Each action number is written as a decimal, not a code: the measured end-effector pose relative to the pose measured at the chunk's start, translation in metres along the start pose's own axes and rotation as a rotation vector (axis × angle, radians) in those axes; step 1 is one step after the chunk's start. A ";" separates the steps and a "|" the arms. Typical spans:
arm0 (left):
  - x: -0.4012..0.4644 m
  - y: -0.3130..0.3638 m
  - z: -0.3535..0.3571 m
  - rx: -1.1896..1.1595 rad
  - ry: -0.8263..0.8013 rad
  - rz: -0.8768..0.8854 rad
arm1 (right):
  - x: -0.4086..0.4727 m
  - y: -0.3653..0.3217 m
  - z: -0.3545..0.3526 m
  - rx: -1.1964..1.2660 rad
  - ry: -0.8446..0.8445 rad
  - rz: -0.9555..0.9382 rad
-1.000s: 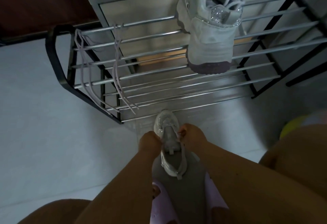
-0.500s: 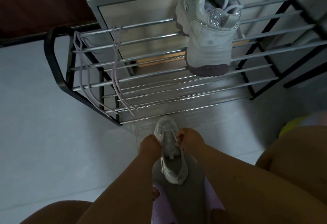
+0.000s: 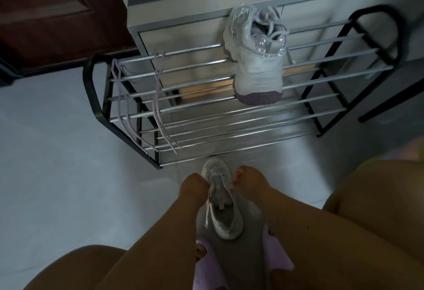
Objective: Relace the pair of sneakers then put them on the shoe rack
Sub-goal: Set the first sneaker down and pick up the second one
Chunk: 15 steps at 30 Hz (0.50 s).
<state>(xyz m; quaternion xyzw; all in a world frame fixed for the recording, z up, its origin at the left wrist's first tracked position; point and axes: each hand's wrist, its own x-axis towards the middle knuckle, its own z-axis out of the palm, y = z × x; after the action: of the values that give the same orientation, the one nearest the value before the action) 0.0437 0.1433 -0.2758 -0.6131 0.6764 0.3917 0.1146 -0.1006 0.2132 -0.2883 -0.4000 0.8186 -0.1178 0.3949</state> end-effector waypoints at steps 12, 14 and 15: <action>-0.080 0.116 -0.081 -0.474 0.280 0.467 | -0.085 -0.096 -0.140 0.465 1.062 -0.456; -0.085 0.136 -0.103 -0.523 0.326 0.486 | -0.088 -0.108 -0.176 0.385 1.133 -0.460; -0.087 0.145 -0.114 -0.569 0.327 0.490 | -0.087 -0.113 -0.193 0.314 1.106 -0.415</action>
<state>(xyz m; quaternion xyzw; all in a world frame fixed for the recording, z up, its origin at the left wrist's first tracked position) -0.0332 0.1230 -0.0883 -0.4954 0.6764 0.4761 -0.2653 -0.1479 0.1809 -0.0554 -0.3677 0.7802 -0.5018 -0.0658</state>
